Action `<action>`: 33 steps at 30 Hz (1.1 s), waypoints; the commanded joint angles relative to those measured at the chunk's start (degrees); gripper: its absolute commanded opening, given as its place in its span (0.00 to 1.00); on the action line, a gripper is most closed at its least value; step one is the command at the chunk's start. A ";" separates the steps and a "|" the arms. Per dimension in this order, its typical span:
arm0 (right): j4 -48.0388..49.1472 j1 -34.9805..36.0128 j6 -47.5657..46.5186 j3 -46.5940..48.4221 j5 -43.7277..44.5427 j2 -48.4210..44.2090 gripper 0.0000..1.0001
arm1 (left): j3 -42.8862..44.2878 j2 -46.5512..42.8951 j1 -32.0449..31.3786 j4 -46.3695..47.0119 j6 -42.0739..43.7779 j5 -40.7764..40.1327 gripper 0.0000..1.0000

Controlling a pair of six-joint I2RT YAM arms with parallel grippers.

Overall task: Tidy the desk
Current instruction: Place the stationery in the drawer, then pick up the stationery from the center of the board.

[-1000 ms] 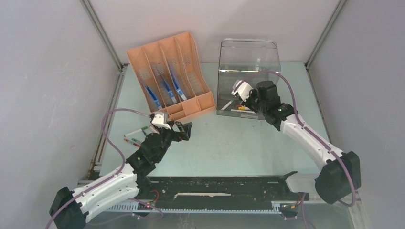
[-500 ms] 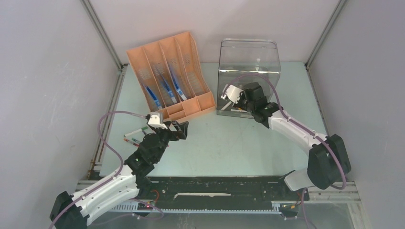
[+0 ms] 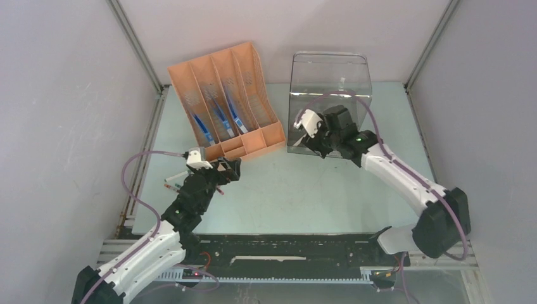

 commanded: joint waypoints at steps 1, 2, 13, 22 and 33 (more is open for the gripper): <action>-9.08 -1.84 8.45 4.16 -18.60 -8.49 0.68 | 0.51 -1.45 5.09 -2.73 -5.14 3.56 0.98; -10.35 -2.52 8.88 4.18 -24.72 -9.81 0.68 | 0.48 -1.64 6.38 -3.46 -6.26 4.10 0.97; -15.50 -2.55 5.18 2.58 -31.00 -11.44 0.71 | 2.00 -0.18 21.34 -11.47 -17.24 7.95 0.94; -14.54 -1.13 5.24 1.56 -28.83 -11.01 0.72 | 9.39 10.67 35.42 -21.06 -24.28 7.97 0.86; -14.81 -1.05 5.17 1.56 -28.04 -10.18 0.72 | 27.23 36.01 43.26 -38.26 -32.66 7.04 0.67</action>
